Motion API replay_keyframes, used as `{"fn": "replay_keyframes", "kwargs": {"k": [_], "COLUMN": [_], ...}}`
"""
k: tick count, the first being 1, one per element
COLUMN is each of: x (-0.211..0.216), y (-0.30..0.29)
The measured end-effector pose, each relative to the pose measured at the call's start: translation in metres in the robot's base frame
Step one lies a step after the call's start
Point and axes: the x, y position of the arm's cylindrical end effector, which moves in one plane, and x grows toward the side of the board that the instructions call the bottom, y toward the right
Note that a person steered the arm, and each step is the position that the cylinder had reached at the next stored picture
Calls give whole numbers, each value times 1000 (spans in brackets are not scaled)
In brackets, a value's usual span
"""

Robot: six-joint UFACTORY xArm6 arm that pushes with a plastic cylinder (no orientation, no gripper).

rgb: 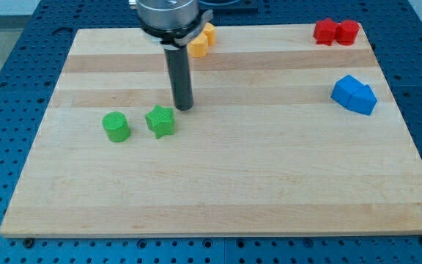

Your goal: Point at the blue triangle

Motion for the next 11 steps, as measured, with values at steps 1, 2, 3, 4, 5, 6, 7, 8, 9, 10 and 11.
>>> {"fn": "replay_keyframes", "kwargs": {"k": [1, 2, 3, 4, 5, 6, 7, 8, 9, 10, 11], "x": [17, 41, 59, 59, 59, 59, 57, 45, 24, 6, -6], "y": [-4, -44, -66, -5, 90, 202, 289, 335, 364, 355, 322]}}
